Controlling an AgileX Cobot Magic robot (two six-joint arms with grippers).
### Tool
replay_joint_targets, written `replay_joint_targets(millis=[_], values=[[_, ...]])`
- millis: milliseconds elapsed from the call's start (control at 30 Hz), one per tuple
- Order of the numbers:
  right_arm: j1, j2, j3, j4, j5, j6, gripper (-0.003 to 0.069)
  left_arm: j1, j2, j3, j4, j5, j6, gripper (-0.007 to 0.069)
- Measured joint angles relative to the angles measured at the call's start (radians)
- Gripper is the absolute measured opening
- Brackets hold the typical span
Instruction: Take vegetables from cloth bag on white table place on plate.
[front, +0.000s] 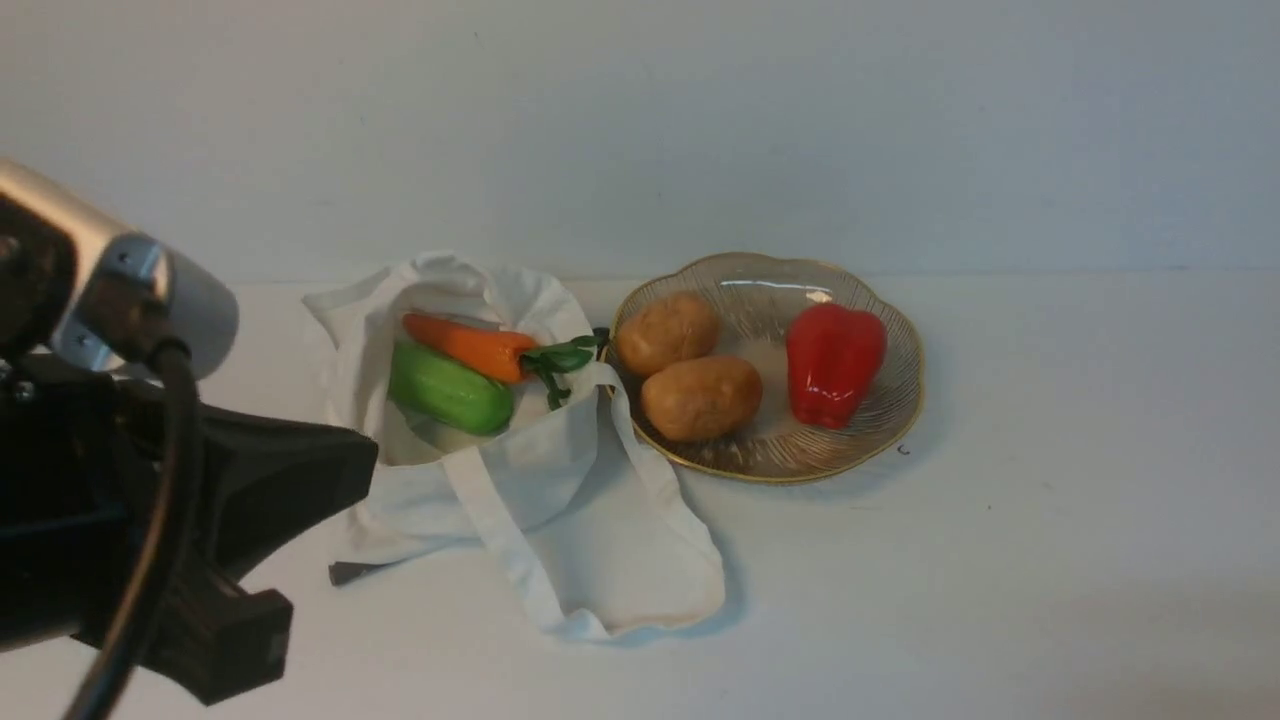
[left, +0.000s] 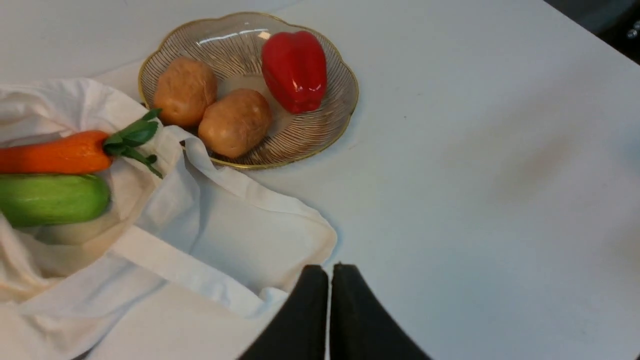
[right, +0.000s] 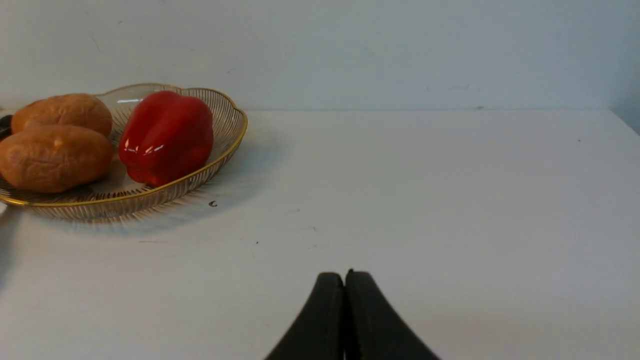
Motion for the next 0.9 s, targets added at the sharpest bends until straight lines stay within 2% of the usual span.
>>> replay_joint_targets(millis=[100, 300, 500, 633, 900], values=[[0.000, 0.000, 0.000, 0.000, 0.000, 0.000, -0.0015, 0.048, -0.051, 0.102, 0.019, -0.059, 0.000, -0.0005], [0.000, 0.000, 0.000, 0.000, 0.000, 0.000, -0.0015, 0.206, -0.248, 0.309, 0.054, -0.104, 0.000, -0.0005], [0.000, 0.000, 0.000, 0.000, 0.000, 0.000, -0.0015, 0.421, -0.568, 0.564, 0.079, -0.134, -0.001, -0.0005], [0.000, 0.000, 0.000, 0.000, 0.000, 0.000, -0.0015, 0.471, -0.672, 0.675, 0.111, -0.189, -0.001, -0.0005], [0.000, 0.000, 0.000, 0.000, 0.000, 0.000, -0.0015, 0.478, -0.769, 0.809, 0.127, -0.279, -0.001, -0.0005]])
